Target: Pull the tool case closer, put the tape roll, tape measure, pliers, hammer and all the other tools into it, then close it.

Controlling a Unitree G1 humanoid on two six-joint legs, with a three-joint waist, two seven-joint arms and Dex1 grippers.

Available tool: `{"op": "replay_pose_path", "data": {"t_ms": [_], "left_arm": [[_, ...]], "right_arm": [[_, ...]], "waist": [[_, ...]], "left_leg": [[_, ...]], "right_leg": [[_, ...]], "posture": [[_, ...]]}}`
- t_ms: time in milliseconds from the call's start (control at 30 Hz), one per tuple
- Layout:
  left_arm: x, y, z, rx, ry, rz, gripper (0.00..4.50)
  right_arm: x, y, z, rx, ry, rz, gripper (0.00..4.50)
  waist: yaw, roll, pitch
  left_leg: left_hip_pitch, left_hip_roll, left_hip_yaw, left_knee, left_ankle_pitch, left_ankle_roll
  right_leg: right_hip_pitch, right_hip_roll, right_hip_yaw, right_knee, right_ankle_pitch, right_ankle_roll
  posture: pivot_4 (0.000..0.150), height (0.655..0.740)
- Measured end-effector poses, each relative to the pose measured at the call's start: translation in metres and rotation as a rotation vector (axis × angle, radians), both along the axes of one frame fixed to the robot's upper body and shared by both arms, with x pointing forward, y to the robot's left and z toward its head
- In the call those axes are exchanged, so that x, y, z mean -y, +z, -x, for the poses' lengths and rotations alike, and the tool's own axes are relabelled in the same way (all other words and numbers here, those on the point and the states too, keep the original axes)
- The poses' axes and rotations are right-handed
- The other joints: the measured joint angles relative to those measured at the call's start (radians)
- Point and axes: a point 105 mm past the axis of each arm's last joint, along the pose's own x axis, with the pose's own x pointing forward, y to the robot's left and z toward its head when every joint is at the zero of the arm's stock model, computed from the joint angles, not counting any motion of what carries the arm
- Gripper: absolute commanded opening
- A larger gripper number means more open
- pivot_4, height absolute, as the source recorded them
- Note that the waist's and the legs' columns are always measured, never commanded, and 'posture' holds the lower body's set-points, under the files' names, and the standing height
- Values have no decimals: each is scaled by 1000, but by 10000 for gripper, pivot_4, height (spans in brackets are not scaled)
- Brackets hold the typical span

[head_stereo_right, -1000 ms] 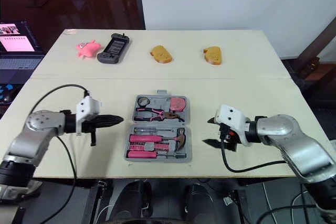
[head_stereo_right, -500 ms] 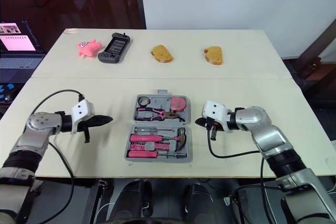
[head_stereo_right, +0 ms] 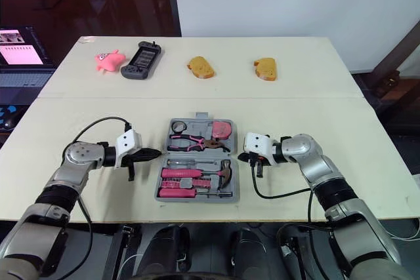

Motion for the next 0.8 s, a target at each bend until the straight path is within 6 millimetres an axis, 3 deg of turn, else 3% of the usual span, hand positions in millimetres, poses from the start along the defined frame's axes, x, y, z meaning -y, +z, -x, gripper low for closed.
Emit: {"op": "replay_pose_path", "data": {"t_ms": [100,467,800], "left_arm": [[12,-1,-3,-2,-14,14,0],[19,-2,-1,-52,-13,24,0],[22,-7,25,-105,-33,31,0]], "right_arm": [[-9,-3,1,-11,19,-17,350],[-15,-6,1,-15,24,-24,350],[-13,-9,8,-36,6,-32,350]], "waist": [[1,0,0],[-2,0,0],[-13,1,-1]], "left_leg": [[0,0,0,0,0,0],[0,0,0,0,0,0],[0,0,0,0,0,0]], "right_leg": [[0,0,0,1,0,0],[0,0,0,1,0,0],[0,-1,0,0,0,0]], "posture": [[1500,7188],[1500,7188],[1500,7188]]}}
